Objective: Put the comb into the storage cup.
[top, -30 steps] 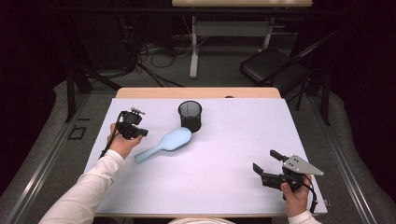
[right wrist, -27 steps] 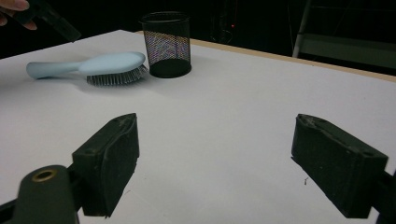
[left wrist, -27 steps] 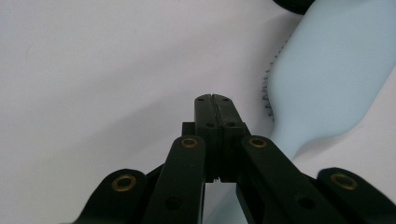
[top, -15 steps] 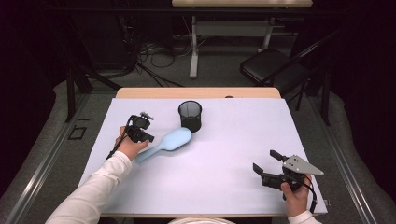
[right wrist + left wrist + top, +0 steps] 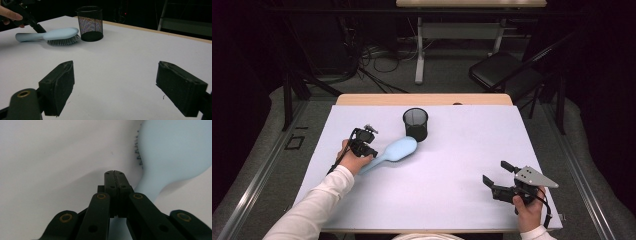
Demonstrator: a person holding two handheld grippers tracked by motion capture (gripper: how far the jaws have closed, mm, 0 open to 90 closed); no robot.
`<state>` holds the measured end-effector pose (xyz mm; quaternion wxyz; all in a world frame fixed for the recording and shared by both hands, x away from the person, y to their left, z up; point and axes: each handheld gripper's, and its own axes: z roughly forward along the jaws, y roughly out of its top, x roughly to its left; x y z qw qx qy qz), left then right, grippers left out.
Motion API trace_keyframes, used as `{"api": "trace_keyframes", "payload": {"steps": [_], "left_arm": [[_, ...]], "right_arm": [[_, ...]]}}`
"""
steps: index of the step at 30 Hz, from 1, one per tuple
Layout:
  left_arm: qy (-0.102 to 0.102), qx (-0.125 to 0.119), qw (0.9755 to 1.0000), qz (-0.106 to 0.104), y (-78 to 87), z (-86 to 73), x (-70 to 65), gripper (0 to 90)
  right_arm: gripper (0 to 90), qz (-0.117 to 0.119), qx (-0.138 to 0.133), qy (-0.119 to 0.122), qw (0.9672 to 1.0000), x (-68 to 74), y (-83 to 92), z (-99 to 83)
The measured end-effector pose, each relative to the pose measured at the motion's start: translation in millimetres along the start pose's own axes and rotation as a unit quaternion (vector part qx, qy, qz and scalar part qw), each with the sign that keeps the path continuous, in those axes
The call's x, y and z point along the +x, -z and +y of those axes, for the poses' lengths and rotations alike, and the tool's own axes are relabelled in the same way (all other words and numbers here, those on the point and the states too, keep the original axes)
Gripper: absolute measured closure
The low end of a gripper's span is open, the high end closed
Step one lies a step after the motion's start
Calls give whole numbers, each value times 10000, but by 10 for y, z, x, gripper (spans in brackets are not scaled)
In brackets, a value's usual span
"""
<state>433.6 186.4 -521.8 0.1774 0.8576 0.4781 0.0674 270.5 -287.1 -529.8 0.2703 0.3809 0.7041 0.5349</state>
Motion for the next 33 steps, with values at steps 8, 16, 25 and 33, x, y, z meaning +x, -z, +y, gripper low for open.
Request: {"api": "trace_keyframes", "payload": {"steps": [8, 16, 25, 33], "left_arm": [[0, -39, 10000, -67, 25, -81, -28, 900], [-35, -27, 9999, -100, 47, -123, -68, 900], [-19, -31, 9999, -138, 62, -161, -110, 899], [-49, 3, 9998, -185, 83, -188, -142, 898]], "right_arm": [[145, 6, 16, -12, 10000, 0, -1, -1], [146, 7, 14, -36, 10000, 1, -4, -1], [146, 6, 18, -46, 10000, 1, -6, -4], [146, 2, 23, -49, 10000, 2, -7, -5]]}}
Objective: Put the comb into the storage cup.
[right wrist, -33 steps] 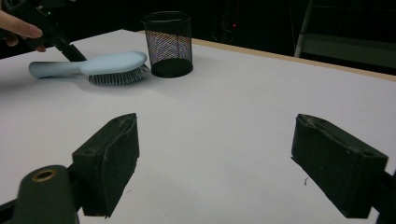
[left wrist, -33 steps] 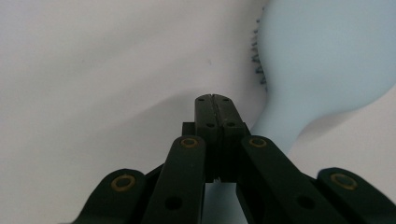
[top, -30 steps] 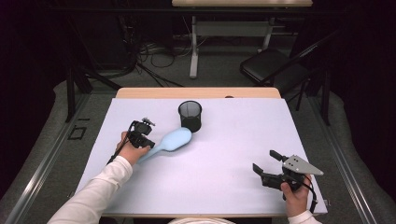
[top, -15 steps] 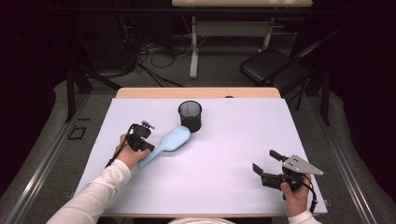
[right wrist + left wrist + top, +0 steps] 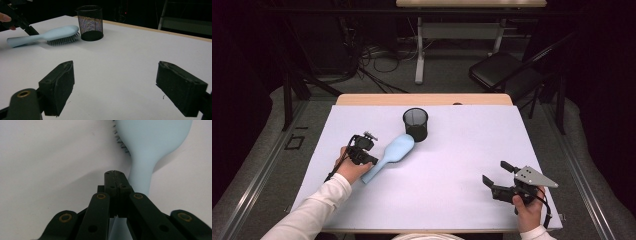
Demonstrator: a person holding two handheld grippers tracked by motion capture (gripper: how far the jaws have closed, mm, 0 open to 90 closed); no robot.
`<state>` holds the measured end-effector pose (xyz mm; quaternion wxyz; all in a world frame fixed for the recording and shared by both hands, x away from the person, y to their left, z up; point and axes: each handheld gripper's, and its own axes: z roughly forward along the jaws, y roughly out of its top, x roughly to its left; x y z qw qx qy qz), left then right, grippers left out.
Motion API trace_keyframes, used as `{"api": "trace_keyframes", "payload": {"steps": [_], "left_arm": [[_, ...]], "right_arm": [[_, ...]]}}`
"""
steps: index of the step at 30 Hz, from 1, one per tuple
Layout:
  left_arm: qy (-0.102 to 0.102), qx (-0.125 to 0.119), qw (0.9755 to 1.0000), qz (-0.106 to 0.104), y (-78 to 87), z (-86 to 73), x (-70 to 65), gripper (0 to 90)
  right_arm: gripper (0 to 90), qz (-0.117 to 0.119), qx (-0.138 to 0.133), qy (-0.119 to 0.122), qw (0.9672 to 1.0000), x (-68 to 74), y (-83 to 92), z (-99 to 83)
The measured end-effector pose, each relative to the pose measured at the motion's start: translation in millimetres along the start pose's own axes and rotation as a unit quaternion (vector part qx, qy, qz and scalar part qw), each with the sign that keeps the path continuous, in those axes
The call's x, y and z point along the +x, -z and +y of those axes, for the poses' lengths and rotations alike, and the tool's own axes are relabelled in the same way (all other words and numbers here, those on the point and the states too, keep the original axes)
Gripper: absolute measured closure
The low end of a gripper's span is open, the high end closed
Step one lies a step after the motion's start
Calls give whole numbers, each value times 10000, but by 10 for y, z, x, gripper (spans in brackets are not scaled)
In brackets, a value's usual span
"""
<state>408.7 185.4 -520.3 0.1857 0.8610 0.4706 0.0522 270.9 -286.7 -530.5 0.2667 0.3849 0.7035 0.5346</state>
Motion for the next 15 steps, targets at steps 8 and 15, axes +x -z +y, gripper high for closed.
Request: {"api": "trace_keyframes", "payload": {"steps": [8, 15], "left_arm": [[6, -28, 10000, 20, -5, 6, 6, 881], [46, -99, 9999, 56, 28, 12, 33, 845]], "right_arm": [[145, 7, 16, 3, 10000, 9, -13, -1], [146, -1, 28, 2, 10000, 1, -6, -2]]}}
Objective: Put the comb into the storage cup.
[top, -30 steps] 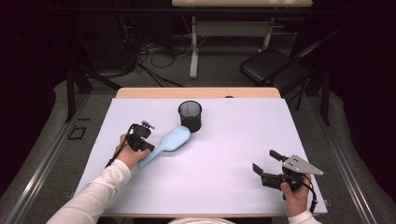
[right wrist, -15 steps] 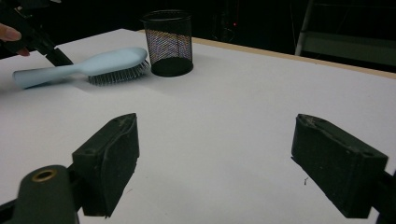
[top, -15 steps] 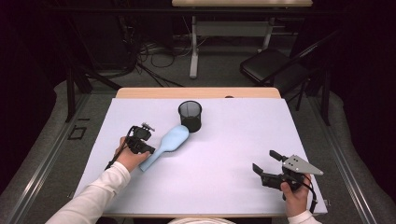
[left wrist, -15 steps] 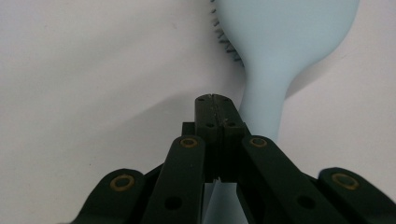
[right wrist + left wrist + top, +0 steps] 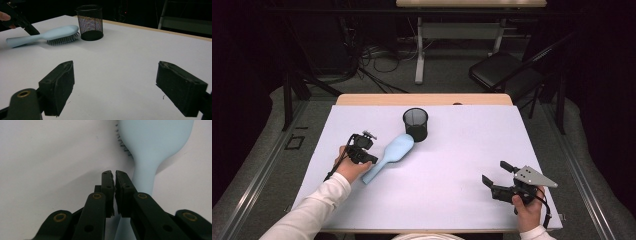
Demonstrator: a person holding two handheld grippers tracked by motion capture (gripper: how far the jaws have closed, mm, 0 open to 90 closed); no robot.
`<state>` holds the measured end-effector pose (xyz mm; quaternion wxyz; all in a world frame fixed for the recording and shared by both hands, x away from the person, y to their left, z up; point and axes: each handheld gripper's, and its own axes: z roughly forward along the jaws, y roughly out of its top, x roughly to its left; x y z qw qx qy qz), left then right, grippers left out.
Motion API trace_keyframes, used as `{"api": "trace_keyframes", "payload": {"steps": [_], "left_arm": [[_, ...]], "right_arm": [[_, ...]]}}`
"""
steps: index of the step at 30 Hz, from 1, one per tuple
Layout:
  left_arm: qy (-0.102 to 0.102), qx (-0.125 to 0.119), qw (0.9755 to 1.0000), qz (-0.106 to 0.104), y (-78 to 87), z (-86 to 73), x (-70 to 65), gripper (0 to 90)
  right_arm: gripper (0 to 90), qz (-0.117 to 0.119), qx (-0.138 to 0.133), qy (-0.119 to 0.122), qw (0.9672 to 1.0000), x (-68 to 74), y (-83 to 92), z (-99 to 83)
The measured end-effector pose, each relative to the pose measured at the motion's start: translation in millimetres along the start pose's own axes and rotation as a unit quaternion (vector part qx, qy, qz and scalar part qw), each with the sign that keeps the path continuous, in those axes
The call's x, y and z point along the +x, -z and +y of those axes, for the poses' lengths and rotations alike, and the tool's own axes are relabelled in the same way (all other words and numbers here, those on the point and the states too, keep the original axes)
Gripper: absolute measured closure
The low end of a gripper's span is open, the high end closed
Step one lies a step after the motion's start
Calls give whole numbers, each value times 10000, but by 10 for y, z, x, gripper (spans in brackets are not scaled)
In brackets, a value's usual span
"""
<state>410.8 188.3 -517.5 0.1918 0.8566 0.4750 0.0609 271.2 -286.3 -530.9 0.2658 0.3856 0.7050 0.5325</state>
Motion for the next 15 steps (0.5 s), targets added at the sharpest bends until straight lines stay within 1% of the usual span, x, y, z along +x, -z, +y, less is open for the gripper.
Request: {"api": "trace_keyframes", "payload": {"steps": [2, 4, 6, 7, 10, 11, 12, 14, 15], "left_arm": [[5, -37, 10000, 3, 18, 0, 7, 834], [0, -49, 10000, 2, 39, 0, 11, 808], [20, -115, 9999, 20, 69, 0, 20, 777], [55, -138, 9999, 5, 80, 1, 23, 767], [128, -215, 9997, -68, 107, 2, 43, 721], [128, -215, 9997, -68, 107, 2, 43, 695], [132, -234, 9996, -89, 114, 3, 50, 678], [148, -265, 9995, -88, 126, 3, 56, 666], [147, -262, 9995, -97, 132, 4, 61, 636]], "right_arm": [[146, 5, -2, -1, 10000, 1, 0, 0], [146, 3, -15, 4, 10000, 1, -5, -1], [145, -6, 12, 29, 10000, -1, 2, 2], [146, 0, 17, 1, 10000, 3, 3, 2], [146, -1, -17, 18, 10000, -1, -5, -1], [146, -1, -17, 18, 10000, -1, -5, -1], [146, 20, -2, -32, 10000, 7, -6, -2], [146, 25, 8, -33, 10000, 8, -7, -2], [145, 25, 17, 4, 10000, 4, -8, -1]]}}
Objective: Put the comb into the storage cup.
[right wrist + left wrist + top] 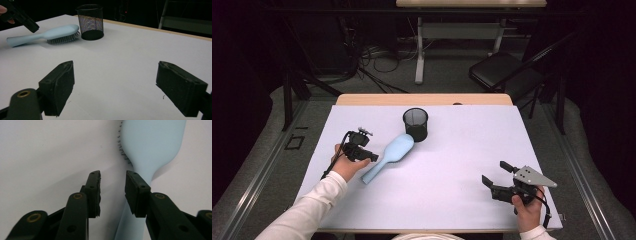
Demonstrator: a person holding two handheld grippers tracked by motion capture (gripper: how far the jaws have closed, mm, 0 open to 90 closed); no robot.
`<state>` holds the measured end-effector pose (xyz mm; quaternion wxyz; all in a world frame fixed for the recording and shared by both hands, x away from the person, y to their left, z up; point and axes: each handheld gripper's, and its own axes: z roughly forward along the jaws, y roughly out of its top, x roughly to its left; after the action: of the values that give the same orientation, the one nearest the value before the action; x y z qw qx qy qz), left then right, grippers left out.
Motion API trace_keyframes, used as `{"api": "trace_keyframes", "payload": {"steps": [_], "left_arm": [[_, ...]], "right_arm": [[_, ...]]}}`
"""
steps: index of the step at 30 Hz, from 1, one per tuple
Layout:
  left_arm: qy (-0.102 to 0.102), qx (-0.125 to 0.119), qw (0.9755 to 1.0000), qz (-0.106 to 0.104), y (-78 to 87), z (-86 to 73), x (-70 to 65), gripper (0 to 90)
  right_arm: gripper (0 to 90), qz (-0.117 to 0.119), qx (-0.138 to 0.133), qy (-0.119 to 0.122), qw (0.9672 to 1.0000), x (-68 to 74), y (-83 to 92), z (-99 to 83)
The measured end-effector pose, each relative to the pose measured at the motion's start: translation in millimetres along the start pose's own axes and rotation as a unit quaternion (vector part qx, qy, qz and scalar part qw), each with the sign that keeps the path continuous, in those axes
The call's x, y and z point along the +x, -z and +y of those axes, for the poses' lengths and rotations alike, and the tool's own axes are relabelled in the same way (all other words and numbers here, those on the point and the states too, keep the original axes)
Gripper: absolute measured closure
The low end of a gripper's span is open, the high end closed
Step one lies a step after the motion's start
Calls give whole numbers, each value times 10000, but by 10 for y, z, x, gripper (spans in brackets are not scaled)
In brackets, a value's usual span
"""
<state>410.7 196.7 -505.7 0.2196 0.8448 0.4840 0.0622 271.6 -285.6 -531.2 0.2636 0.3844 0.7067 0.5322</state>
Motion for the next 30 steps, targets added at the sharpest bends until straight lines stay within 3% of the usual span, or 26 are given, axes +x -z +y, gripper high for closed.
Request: {"api": "trace_keyframes", "payload": {"steps": [7, 10, 23, 27, 28, 29, 30], "left_arm": [[46, -93, 9999, -62, 16, -12, -3, 565], [85, -177, 9996, -181, 32, -12, -3, 492], [93, -147, 9984, -537, 71, 29, -20, 460], [69, -95, 9988, -485, 72, 44, -39, 398], [83, -83, 9987, -487, 69, 50, -39, 368], [79, -79, 9989, -461, 65, 56, -40, 283], [71, -84, 9990, -430, 60, 60, -44, 283]], "right_arm": [[146, 5, 20, 7, 10000, -2, 0, 0], [145, 2, 18, 20, 10000, 1, -1, 0], [146, 6, 7, 28, 10000, 1, -3, -1], [146, 5, 22, 20, 10000, -2, -1, -1], [146, 9, 16, 18, 10000, -1, -1, 0], [145, 12, 15, 29, 10000, 0, -1, -1], [145, 12, 15, 29, 10000, 0, -1, -1]]}}
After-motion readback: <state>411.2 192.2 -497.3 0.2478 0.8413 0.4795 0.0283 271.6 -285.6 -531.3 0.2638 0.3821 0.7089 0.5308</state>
